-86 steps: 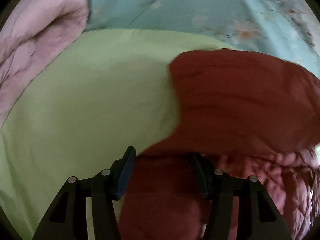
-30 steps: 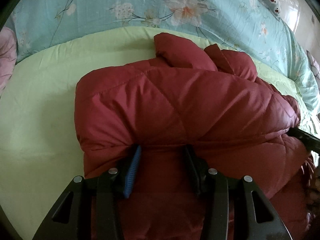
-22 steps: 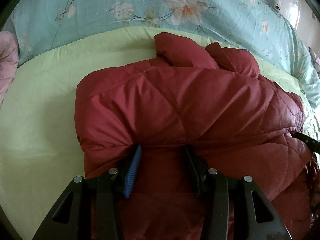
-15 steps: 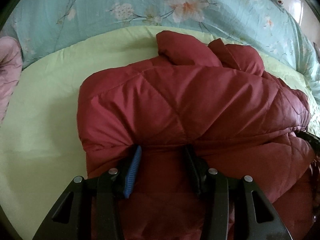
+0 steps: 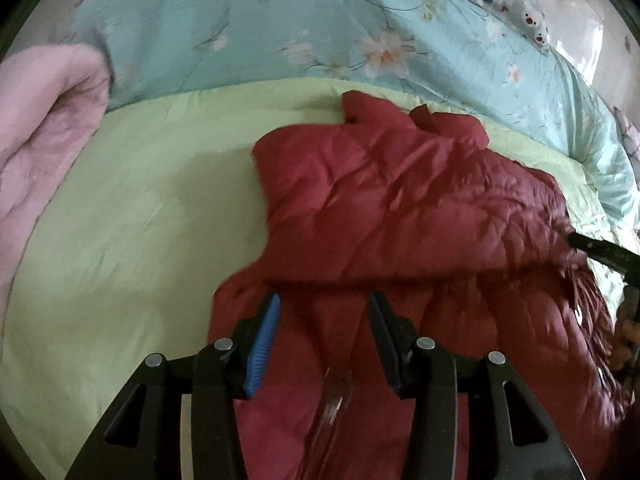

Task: Fold large clothes

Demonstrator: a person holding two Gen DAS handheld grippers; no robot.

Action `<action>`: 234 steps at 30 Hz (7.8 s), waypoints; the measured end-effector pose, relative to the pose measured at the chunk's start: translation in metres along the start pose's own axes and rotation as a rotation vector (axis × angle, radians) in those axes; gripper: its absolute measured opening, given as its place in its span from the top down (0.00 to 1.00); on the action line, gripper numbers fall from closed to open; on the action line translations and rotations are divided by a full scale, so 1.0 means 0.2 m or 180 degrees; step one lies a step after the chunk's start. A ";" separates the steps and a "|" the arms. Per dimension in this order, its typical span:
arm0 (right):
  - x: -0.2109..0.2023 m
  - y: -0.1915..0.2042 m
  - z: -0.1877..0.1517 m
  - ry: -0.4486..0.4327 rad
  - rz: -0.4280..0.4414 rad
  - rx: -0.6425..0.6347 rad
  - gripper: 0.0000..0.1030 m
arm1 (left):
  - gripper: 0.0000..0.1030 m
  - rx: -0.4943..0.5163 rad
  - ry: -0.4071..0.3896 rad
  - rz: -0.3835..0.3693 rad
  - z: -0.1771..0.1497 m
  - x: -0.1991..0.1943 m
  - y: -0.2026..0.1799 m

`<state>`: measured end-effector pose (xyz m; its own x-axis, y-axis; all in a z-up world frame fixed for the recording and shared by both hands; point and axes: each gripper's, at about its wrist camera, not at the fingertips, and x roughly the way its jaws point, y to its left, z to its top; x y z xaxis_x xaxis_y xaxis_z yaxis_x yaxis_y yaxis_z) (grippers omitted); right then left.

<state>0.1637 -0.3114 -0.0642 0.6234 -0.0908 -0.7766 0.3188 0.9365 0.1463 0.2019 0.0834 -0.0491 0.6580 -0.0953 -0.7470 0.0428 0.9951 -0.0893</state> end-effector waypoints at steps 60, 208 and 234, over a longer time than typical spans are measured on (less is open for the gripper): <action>-0.75 -0.34 -0.97 0.0578 0.0016 0.0168 0.36 | 0.32 -0.0538 0.0784 0.0093 -0.71 -0.41 0.27; 0.10 -0.30 0.75 -0.0393 0.0387 0.0942 0.40 | 0.68 0.0702 0.0019 -0.0532 0.43 0.60 -0.57; 0.45 0.20 0.66 0.0199 0.0323 -0.0639 0.42 | 0.78 0.0185 0.0111 -0.0158 0.75 0.82 -0.31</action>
<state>0.3260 -0.3274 -0.0468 0.5975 0.0225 -0.8016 0.1044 0.9889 0.1055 0.4200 0.0105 -0.0659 0.6275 -0.1445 -0.7651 0.1190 0.9889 -0.0892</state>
